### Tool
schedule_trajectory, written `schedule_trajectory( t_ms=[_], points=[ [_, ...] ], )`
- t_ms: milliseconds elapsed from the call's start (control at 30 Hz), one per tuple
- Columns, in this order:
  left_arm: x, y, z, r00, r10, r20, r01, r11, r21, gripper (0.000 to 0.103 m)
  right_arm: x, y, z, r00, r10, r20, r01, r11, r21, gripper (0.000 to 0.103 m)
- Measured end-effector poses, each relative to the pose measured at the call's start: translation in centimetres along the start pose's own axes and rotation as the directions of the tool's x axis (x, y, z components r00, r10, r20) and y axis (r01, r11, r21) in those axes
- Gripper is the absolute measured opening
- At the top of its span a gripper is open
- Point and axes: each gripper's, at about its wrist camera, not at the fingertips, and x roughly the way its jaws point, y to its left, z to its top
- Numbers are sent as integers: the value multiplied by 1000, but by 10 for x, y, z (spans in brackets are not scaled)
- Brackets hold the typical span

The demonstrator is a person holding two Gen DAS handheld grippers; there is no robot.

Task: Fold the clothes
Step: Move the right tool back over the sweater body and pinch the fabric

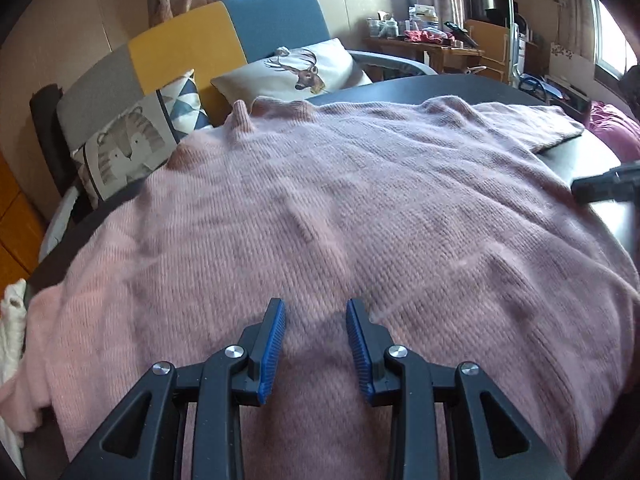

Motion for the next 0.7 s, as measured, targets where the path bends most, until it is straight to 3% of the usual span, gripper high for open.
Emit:
schedule_trajectory(
  t_ms=[100,233,333,400,467,600,700],
  points=[
    [-3,2,-5,1000,-10,9,9,1000,10,32,-3,20,-10,999,-53,9,53,998,-28,31],
    [-3,0,-9,999,-2,33,1,1000,22,32,8,51,-32,980,-185,-76,172,974,-149,31],
    [-5,2,-12,999,-11,34,11,1000,12,32,-1,72,-53,973,-209,-98,181,955,-234,31],
    [-9,7,-12,999,-34,30,34,999,-10,32,-9,73,-55,973,-203,-106,176,959,-220,31],
    [-15,18,-13,999,-31,29,32,999,-26,32,-19,64,-38,977,-211,-43,203,968,-145,31],
    [-27,58,-13,994,97,56,-93,993,-72,32,-9,57,13,965,-259,49,262,962,-72,31],
    [-28,101,-19,972,231,36,-225,965,-134,32,28,52,55,939,-340,61,344,934,-94,31]
  ],
)
